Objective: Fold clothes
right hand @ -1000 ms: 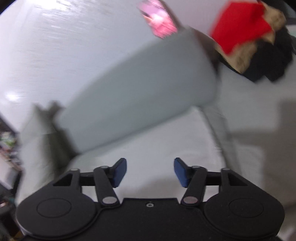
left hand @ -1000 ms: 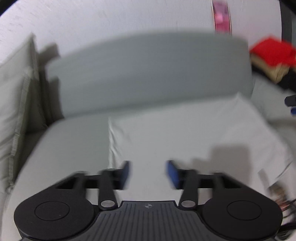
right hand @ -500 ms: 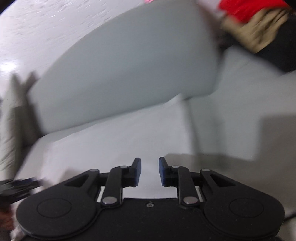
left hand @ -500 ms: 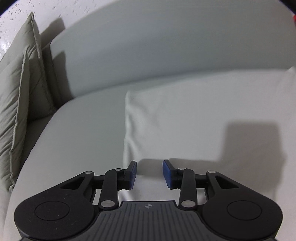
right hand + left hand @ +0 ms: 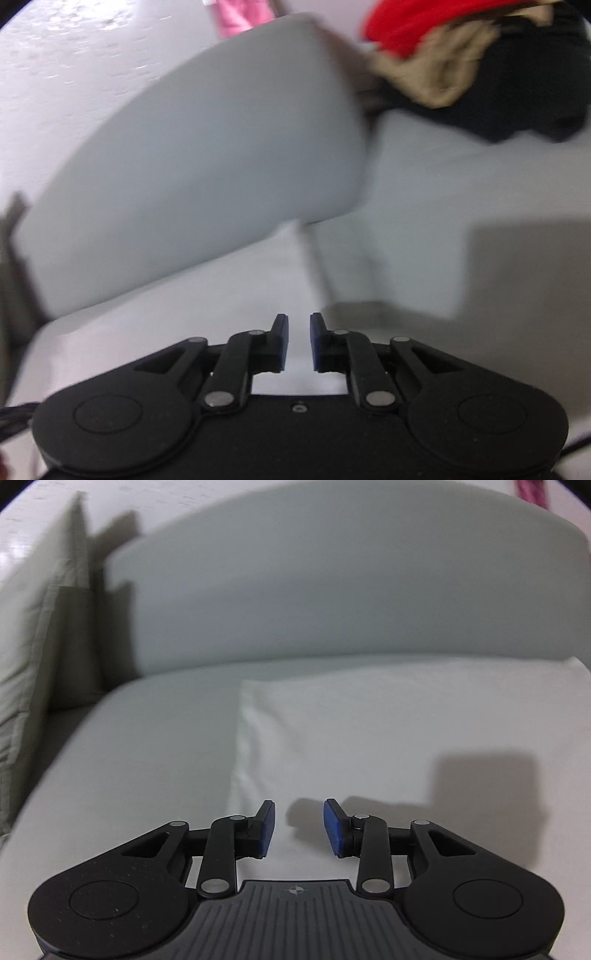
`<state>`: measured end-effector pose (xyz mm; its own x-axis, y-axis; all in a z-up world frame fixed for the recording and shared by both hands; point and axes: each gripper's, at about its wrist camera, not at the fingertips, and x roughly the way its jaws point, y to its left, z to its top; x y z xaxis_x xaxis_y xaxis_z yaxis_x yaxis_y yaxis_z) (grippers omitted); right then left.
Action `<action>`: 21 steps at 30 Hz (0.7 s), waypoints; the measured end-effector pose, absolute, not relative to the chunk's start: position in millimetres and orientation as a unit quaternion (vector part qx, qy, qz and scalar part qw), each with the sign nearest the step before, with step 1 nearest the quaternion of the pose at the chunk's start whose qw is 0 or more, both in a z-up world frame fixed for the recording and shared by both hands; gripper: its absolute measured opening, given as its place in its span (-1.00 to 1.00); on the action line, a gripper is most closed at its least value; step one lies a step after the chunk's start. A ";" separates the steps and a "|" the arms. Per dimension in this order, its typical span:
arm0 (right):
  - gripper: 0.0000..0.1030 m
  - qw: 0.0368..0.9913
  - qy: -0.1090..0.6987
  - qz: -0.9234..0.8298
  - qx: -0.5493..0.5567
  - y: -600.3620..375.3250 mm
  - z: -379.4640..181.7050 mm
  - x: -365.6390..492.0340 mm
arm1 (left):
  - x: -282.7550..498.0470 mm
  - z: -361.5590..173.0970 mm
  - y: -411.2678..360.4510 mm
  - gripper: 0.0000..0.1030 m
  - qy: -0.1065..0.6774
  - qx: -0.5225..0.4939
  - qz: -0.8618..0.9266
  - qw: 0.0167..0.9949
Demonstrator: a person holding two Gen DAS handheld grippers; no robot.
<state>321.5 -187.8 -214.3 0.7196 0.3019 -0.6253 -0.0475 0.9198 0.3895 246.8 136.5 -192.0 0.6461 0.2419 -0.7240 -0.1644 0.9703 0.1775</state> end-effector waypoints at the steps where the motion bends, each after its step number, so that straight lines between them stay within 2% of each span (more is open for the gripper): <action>1: -0.75 0.910 0.370 0.111 0.152 -175.0 -216.1 322.6 | 249.2 -193.7 134.4 -0.34 0.409 0.045 0.099 0.906; 6: -0.77 0.911 0.375 0.152 0.078 -134.6 -225.7 330.0 | 269.3 -207.9 146.5 -0.30 0.428 0.058 0.165 0.887; 8: -1.00 0.917 0.374 0.105 0.092 -149.0 -236.7 341.3 | 275.1 -205.5 162.1 -0.28 0.415 0.064 0.226 0.879; 10: -1.00 0.921 0.363 0.039 0.134 -174.0 -240.3 350.5 | 281.3 -200.7 179.8 -0.37 0.398 0.066 0.282 0.871; 11: -0.91 0.919 0.363 0.016 0.152 -185.4 -240.0 354.9 | 283.1 -196.0 189.1 -0.42 0.385 0.054 0.295 0.873; 13: -0.87 0.912 0.363 -0.032 0.187 -208.3 -239.2 363.7 | 287.8 -184.7 208.6 -0.51 0.371 0.000 0.267 0.889; 15: -0.86 0.905 0.359 -0.026 0.226 -220.0 -237.5 370.2 | 297.3 -174.9 213.6 -0.43 0.366 -0.057 0.190 0.909; 16: -0.86 0.907 0.354 0.001 0.226 -211.6 -235.1 373.5 | 302.1 -172.5 210.7 -0.29 0.362 -0.069 0.159 0.916; 17: -0.85 0.909 0.349 0.028 0.227 -203.2 -232.6 376.8 | 307.6 -172.4 205.7 -0.24 0.365 -0.074 0.130 0.919; 21: -0.84 0.900 0.347 0.122 0.232 -166.5 -233.3 393.5 | 326.1 -194.9 178.9 -0.17 0.407 -0.041 0.087 0.908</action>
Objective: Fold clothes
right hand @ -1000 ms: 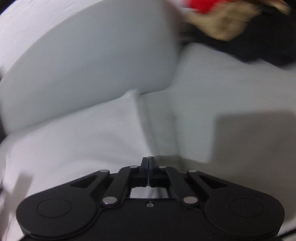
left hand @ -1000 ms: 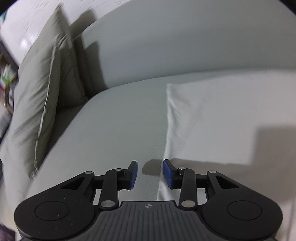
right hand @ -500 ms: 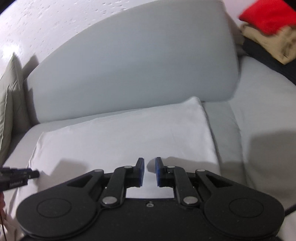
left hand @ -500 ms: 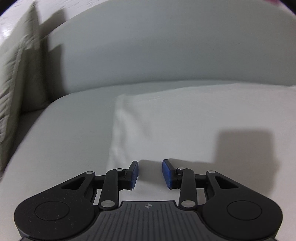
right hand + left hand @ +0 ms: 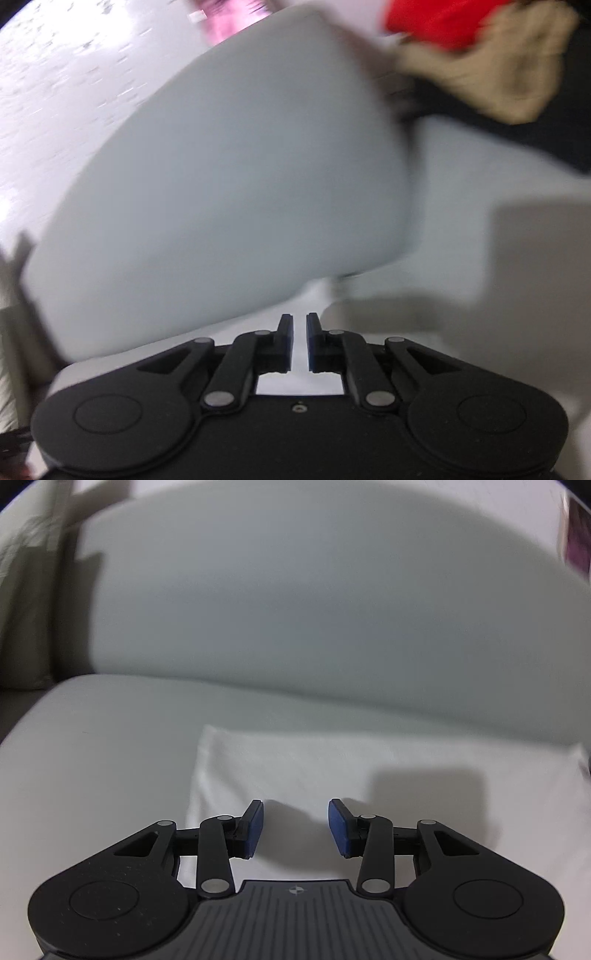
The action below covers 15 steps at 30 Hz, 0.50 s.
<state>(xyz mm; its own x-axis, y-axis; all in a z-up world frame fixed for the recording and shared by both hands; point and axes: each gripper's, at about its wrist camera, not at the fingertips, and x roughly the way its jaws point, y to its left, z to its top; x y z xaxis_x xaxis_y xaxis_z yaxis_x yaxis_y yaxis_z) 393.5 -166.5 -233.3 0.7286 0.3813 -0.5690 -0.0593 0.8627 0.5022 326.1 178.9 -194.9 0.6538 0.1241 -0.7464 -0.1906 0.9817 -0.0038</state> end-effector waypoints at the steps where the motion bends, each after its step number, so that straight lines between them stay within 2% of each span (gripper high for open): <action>1: -0.84 0.893 0.361 0.133 0.232 -158.4 -239.7 398.5 | 327.4 -200.4 176.1 -0.09 0.406 -0.019 0.098 0.908; 3: -1.00 0.892 0.380 0.116 0.216 -149.6 -253.9 404.5 | 327.8 -197.2 179.4 -0.09 0.382 0.010 0.142 0.913; 6: -0.97 0.923 0.333 0.027 0.193 -157.4 -251.0 402.1 | 328.8 -183.6 204.0 -0.13 0.347 0.003 0.219 0.912; 8: -0.81 0.932 0.309 -0.013 0.188 -165.7 -242.4 402.4 | 327.2 -177.6 234.1 -0.09 0.341 -0.066 0.211 0.914; 10: -0.56 0.928 0.301 0.016 0.217 -177.0 -237.6 405.5 | 323.9 -174.4 258.7 -0.02 0.338 -0.125 0.206 0.910; 11: -0.43 0.923 0.306 0.026 0.233 -184.2 -237.7 409.6 | 321.7 -175.0 268.0 0.08 0.337 -0.148 0.205 0.907; 15: -0.19 0.895 0.327 0.052 0.299 -195.5 -254.9 420.3 | 324.0 -187.5 283.3 0.15 0.349 -0.203 0.165 0.900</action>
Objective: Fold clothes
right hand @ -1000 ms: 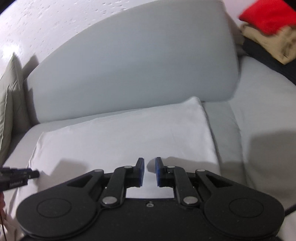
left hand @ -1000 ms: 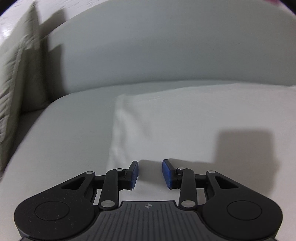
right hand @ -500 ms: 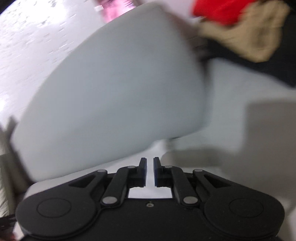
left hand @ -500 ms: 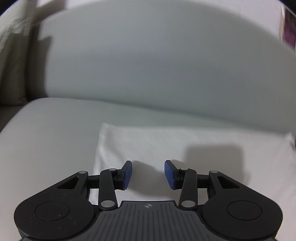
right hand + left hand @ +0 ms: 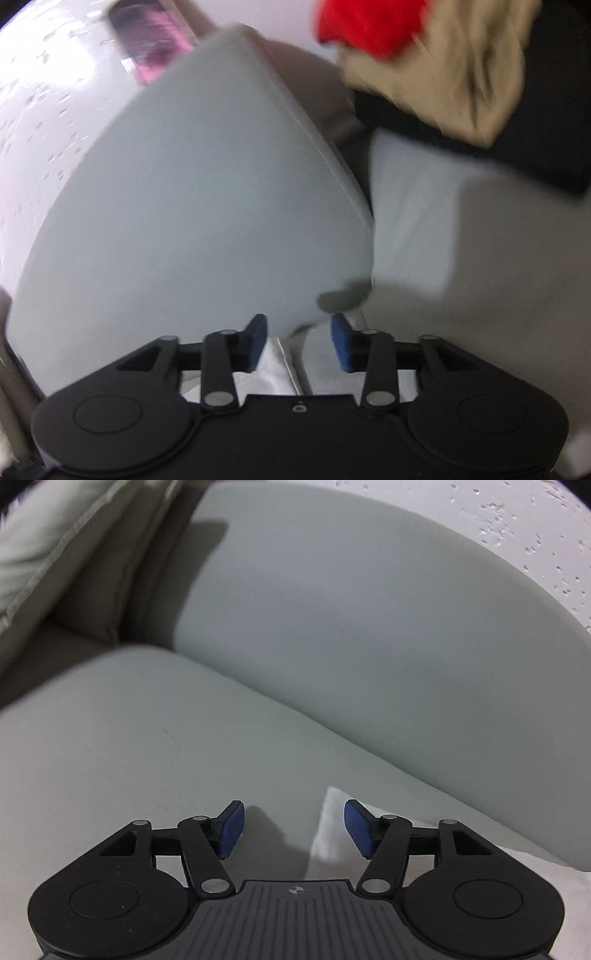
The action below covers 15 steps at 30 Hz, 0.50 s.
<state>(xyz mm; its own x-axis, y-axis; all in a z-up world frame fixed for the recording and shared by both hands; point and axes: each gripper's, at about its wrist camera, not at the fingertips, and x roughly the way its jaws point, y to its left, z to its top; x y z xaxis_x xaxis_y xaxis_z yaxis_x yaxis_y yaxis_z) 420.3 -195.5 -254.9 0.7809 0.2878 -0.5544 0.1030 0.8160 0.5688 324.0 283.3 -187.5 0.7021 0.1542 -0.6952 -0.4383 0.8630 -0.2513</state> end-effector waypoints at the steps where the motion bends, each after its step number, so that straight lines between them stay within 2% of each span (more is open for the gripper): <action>1: -0.19 0.890 0.329 0.057 0.311 -196.0 -260.8 421.7 | 325.4 -191.3 284.1 0.15 0.351 -0.206 0.156 0.900; 6: -0.21 0.877 0.338 0.082 0.332 -190.4 -274.8 427.8 | 334.5 -204.5 287.0 0.11 0.348 -0.200 0.106 0.910; 7: -0.23 0.877 0.338 0.088 0.330 -187.9 -276.1 428.6 | 337.0 -205.4 289.6 0.04 0.346 -0.204 0.086 0.912; 8: -0.28 0.877 0.338 0.094 0.327 -185.0 -277.7 429.4 | 339.1 -206.0 291.5 -0.12 0.344 -0.208 0.066 0.913; 9: -0.41 0.879 0.339 0.101 0.321 -181.0 -280.0 430.6 | 341.5 -207.7 291.5 -0.17 0.347 -0.217 0.053 0.911; 10: -0.45 0.880 0.339 0.107 0.315 -177.1 -282.3 431.8 | 343.1 -209.6 290.3 -0.21 0.347 -0.218 0.055 0.911; 11: -0.46 0.882 0.338 0.112 0.309 -172.9 -284.7 432.9 | 344.4 -210.9 286.8 -0.44 0.346 -0.204 0.063 0.914; 12: -0.48 0.885 0.336 0.113 0.303 -168.2 -286.8 433.6 | 345.7 -212.1 283.1 -0.59 0.344 -0.189 0.071 0.917; 13: -0.50 0.887 0.334 0.114 0.299 -163.7 -288.2 434.2 | 346.2 -212.3 279.6 -0.90 0.343 -0.171 0.080 0.920; 15: -0.88 0.893 0.325 0.114 0.289 -154.9 -288.9 432.2 | 344.7 -208.2 275.2 -0.97 0.333 -0.151 0.088 0.927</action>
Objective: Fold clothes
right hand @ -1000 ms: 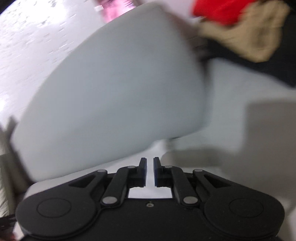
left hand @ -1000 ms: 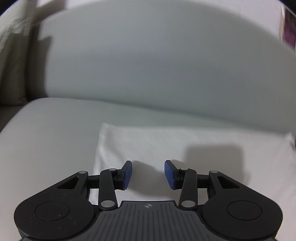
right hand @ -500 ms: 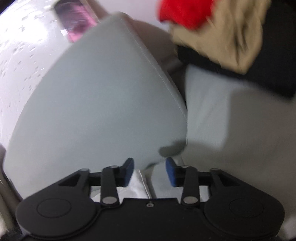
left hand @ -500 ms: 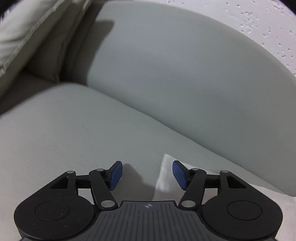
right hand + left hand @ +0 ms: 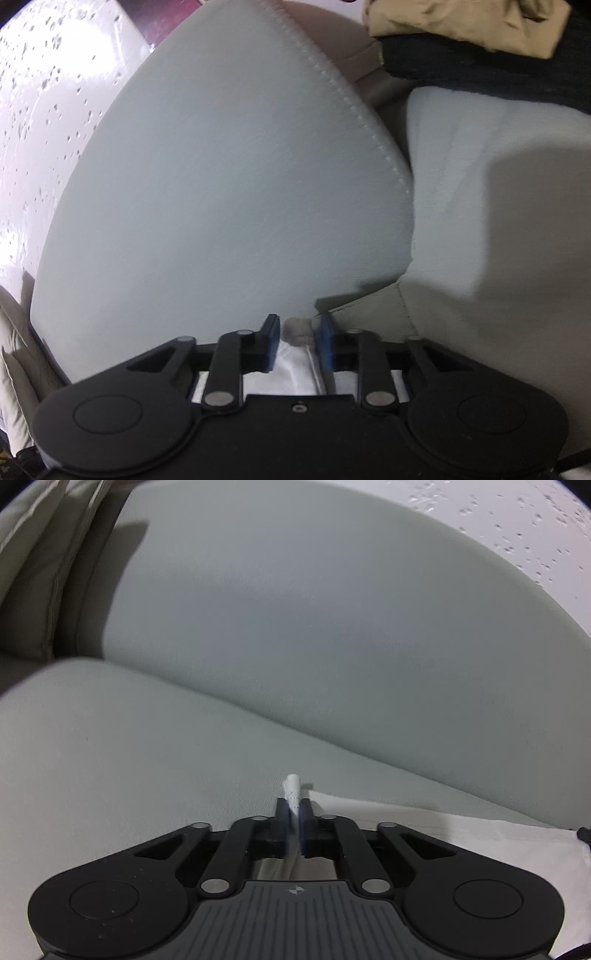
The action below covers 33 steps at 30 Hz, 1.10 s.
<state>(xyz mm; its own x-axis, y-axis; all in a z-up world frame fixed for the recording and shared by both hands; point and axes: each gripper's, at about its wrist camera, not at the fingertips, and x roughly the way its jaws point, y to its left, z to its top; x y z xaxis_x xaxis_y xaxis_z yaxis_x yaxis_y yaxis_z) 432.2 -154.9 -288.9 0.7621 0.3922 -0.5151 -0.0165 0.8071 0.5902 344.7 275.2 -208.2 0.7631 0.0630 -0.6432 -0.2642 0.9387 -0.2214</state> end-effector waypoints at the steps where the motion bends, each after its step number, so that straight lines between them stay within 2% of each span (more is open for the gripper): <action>1: -0.89 0.897 0.319 0.114 0.283 -150.4 -288.7 430.1 | 340.1 -204.2 268.1 -0.97 0.325 -0.142 0.092 0.930; 10: -0.89 0.921 0.285 0.104 0.244 -114.8 -243.0 391.3 | 301.0 -151.5 244.3 -0.97 0.278 -0.062 0.120 0.951; 13: -0.89 0.921 0.279 0.098 0.253 -111.5 -218.4 360.7 | 270.7 -132.7 243.9 -0.97 0.262 -0.089 0.120 0.954; 16: -0.89 0.921 0.273 0.087 0.265 -162.7 -193.6 315.4 | 233.1 -121.6 243.9 -0.97 0.246 -0.125 0.116 0.954; 26: -0.89 0.873 0.289 0.072 0.385 -252.4 -189.6 213.6 | 108.8 -99.1 226.3 -0.97 0.244 -0.172 0.104 0.949; 30: -0.89 0.850 0.313 0.061 0.419 -269.2 -187.6 167.0 | 73.8 -106.6 206.0 -0.96 0.283 -0.107 0.120 0.945; 33: -0.89 0.839 0.325 0.056 0.434 -276.1 -187.0 137.9 | 48.5 -104.4 186.4 -0.96 0.278 -0.051 0.120 0.952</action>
<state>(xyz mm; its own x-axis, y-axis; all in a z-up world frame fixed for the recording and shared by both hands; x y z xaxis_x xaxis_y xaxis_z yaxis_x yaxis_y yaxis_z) 137.9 -276.1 -187.0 0.7827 0.3750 -0.4967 0.1887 0.6175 0.7636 48.5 186.4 -104.4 0.8165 0.2005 -0.5414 -0.2576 0.9657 -0.0308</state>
